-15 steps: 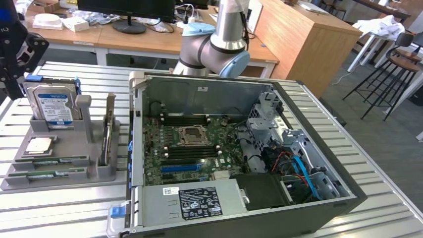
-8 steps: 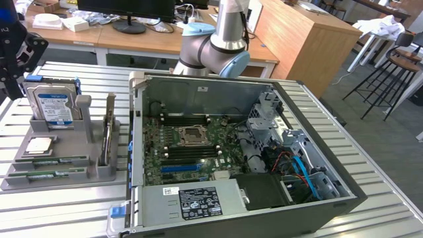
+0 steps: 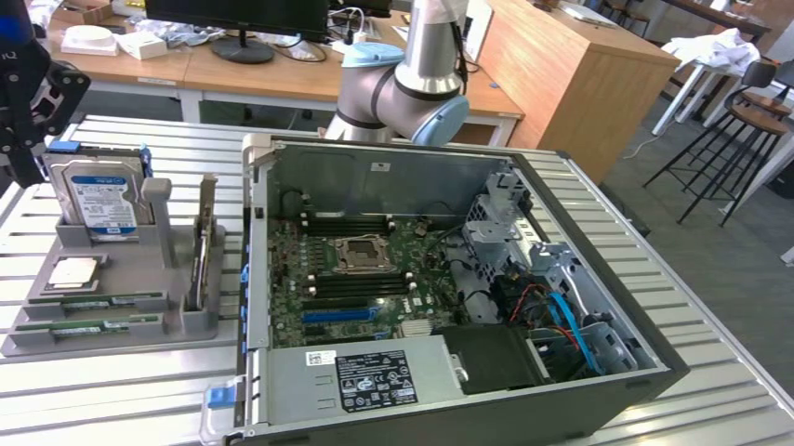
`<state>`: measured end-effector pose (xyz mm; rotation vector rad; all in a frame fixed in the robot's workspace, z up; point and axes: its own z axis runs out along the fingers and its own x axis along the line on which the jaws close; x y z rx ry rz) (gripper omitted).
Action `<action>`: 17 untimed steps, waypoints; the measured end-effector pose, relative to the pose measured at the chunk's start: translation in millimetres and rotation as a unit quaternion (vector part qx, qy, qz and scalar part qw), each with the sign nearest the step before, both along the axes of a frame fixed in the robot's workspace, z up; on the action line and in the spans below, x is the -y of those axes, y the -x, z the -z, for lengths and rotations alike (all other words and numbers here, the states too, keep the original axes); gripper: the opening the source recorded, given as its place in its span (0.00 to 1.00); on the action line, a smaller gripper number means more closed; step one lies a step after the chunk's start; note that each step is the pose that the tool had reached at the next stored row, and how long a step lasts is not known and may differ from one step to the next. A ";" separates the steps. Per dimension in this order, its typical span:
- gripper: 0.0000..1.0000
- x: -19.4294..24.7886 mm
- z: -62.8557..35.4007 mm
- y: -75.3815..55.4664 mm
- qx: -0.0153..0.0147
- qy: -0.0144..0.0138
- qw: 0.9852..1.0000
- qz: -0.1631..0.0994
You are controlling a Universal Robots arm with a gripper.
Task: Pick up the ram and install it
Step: 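Pick up the ram and move it above insertion slot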
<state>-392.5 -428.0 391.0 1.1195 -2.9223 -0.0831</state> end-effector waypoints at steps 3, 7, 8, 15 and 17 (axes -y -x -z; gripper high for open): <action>0.10 0.0 0.0 0.0 0.000 0.000 1.000 -0.014; 0.10 0.0 0.0 0.0 0.000 0.000 0.999 -0.037; 0.10 0.0 0.0 0.0 0.000 0.000 0.999 -0.043; 0.10 0.0 0.0 0.0 0.000 0.000 0.996 -0.084; 0.10 0.0 0.1 0.0 0.000 0.000 0.995 -0.097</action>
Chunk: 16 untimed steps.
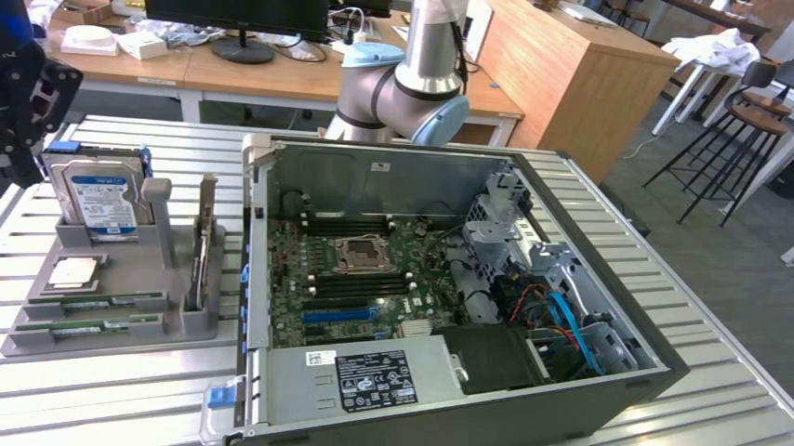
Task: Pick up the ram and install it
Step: 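Pick up the ram and move it above insertion slot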
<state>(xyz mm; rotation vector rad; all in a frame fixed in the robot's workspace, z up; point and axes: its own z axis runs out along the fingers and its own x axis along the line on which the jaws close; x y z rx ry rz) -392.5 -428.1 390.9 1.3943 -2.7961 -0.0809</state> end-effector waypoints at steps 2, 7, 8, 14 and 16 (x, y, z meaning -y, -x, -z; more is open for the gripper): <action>0.10 0.0 0.0 0.0 0.000 0.000 1.000 -0.012; 0.10 0.0 0.1 0.0 0.000 0.000 0.999 -0.044; 0.10 0.0 0.1 0.0 0.000 0.000 0.999 -0.050; 0.10 0.0 0.2 0.0 0.000 0.000 0.996 -0.087; 0.10 0.0 0.2 0.0 0.000 0.000 0.995 -0.099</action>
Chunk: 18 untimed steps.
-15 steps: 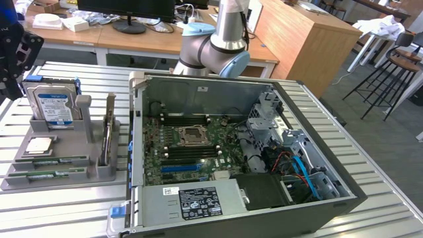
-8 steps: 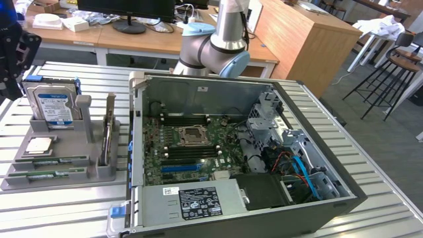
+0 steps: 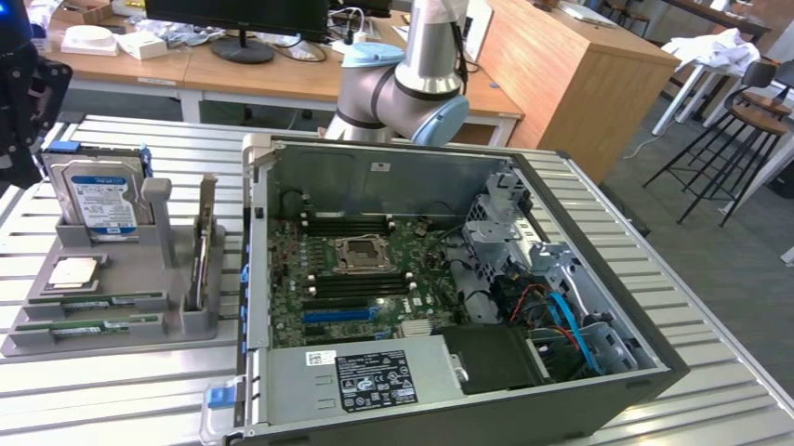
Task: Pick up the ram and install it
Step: 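Pick up the ram and move it above insertion slot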
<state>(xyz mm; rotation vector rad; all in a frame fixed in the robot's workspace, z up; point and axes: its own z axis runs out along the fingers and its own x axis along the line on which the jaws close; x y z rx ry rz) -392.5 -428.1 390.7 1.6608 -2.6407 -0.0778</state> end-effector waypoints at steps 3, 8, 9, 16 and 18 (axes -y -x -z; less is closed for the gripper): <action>0.10 0.0 0.0 0.0 0.000 0.000 1.000 -0.020; 0.10 0.0 0.1 0.0 0.000 0.000 0.998 -0.055; 0.10 0.0 0.1 0.0 0.000 0.000 0.998 -0.063; 0.10 0.0 0.2 0.0 0.000 0.000 0.993 -0.119; 0.10 0.0 0.2 0.0 0.000 0.000 0.991 -0.135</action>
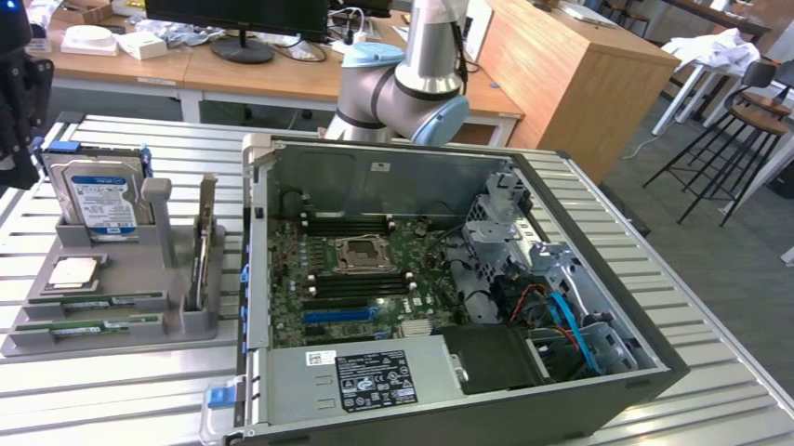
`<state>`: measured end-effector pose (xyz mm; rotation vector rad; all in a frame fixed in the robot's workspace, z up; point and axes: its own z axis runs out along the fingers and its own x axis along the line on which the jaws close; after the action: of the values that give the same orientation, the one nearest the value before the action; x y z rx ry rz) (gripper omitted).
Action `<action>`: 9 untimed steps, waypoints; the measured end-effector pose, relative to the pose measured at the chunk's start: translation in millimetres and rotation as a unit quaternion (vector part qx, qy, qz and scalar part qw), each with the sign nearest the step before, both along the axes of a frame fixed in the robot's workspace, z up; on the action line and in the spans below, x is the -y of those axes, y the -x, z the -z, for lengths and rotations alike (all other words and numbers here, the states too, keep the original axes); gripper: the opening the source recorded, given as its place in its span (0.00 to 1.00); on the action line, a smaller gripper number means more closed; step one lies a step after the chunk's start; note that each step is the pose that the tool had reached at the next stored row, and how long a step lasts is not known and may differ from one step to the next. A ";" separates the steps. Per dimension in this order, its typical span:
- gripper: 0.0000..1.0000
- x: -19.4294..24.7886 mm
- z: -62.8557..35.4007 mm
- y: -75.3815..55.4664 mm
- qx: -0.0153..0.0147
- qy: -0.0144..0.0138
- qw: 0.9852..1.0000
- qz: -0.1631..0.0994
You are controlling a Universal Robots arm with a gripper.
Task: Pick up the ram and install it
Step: 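Pick up the ram and move it above insertion slot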
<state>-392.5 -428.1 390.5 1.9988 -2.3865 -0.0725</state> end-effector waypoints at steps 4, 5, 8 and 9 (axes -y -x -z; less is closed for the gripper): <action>0.10 0.0 0.1 0.0 0.000 0.000 0.999 -0.032; 0.10 0.0 0.0 0.0 0.000 0.000 0.999 -0.040; 0.10 0.0 0.1 0.0 0.000 0.000 0.998 -0.063; 0.10 0.0 0.1 0.0 0.000 0.000 0.998 -0.071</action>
<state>-392.5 -428.0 390.4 2.1597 -2.2373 -0.0687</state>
